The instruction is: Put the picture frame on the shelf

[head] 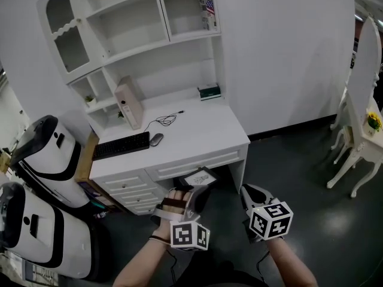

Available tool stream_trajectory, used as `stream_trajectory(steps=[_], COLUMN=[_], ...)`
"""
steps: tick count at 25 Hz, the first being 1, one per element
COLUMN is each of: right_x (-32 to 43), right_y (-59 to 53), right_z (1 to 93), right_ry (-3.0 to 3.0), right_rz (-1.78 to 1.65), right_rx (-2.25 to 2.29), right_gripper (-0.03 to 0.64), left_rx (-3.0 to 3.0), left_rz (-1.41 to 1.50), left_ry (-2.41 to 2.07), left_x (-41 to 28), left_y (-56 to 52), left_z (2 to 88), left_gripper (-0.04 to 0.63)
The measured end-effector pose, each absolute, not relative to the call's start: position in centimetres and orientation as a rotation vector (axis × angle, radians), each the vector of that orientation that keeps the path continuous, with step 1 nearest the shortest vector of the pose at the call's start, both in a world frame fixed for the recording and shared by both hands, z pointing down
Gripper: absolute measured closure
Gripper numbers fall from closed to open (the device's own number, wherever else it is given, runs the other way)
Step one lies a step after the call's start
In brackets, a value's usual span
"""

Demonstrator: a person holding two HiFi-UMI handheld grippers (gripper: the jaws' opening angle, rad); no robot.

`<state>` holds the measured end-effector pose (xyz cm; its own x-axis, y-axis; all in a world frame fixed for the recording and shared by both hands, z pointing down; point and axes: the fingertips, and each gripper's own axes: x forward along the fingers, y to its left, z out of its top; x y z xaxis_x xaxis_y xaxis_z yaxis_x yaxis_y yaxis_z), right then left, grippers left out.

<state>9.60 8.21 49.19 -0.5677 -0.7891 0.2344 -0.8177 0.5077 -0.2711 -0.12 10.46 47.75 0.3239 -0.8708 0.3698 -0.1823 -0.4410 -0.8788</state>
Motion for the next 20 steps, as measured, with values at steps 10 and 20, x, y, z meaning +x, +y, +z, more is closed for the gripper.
stream_trajectory(steps=[10, 20], right_x=[7.8, 3.9], right_y=[0.8, -11.6], right_z=[49.3, 47.3], right_ry=[-2.634, -2.626], right_rz=[0.556, 0.497], right_rx=[1.475, 1.525], right_gripper=[0.615, 0.615], left_rx=[-1.853, -1.844], left_rz=[-1.118, -1.059], left_ry=[0.876, 0.843], left_x=[-1.5, -4.9], left_y=[2.6, -10.4], left_z=[48.5, 46.8], left_gripper=[0.529, 0.529])
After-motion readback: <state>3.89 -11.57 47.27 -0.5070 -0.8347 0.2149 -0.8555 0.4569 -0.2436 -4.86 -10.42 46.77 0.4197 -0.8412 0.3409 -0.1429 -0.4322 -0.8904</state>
